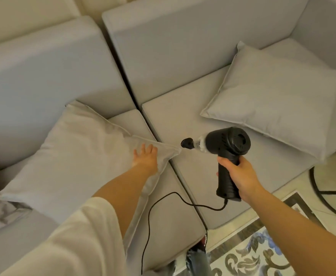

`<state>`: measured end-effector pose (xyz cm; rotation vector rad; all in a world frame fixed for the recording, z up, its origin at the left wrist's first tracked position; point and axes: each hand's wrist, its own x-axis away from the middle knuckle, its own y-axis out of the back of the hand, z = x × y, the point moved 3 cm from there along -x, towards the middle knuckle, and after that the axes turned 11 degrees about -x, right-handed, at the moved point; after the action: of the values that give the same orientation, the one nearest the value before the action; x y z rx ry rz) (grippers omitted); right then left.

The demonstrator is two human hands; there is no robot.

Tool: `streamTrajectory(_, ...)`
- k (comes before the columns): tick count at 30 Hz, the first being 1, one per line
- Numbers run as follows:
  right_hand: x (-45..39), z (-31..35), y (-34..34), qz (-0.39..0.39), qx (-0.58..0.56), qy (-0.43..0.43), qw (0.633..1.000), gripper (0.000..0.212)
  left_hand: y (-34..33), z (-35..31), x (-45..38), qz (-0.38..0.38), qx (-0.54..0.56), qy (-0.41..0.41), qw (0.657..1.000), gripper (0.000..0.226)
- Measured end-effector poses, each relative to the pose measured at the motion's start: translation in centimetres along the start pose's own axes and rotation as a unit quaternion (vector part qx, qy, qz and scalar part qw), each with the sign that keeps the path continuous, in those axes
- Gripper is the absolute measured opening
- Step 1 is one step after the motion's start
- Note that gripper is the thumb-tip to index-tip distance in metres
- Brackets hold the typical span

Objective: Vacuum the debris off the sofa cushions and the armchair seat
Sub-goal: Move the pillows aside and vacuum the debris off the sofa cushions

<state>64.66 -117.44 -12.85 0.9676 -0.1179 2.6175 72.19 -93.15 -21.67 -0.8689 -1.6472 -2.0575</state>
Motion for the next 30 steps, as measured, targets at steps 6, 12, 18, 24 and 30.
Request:
streamTrajectory(6,-2.0,-2.0,-0.7,-0.006,-0.011,-0.007,1.0,0.021,-4.0,2.3,-3.1,0.009,-0.137,-0.022,0.99,0.058)
streamTrajectory(12,-1.8,-2.3,-1.0,0.003,-0.006,-0.015,1.0,0.019,-3.7,4.0,-2.1,-0.064,-0.178,-0.061,0.98,0.04)
streamTrajectory(18,0.2,-0.7,-1.3,0.025,0.014,-0.005,1.0,0.02,-2.7,7.7,3.8,-0.054,-0.161,-0.04,0.985,0.033)
streamTrajectory(24,2.5,1.6,-3.3,0.092,0.043,0.012,0.995,0.017,-2.2,10.3,12.5,-0.028,-0.187,0.041,0.981,0.029)
streamTrajectory(30,6.0,4.6,-9.0,0.195,0.095,0.041,0.975,0.026,-3.0,15.6,22.6,-0.024,-0.193,0.142,0.971,0.025)
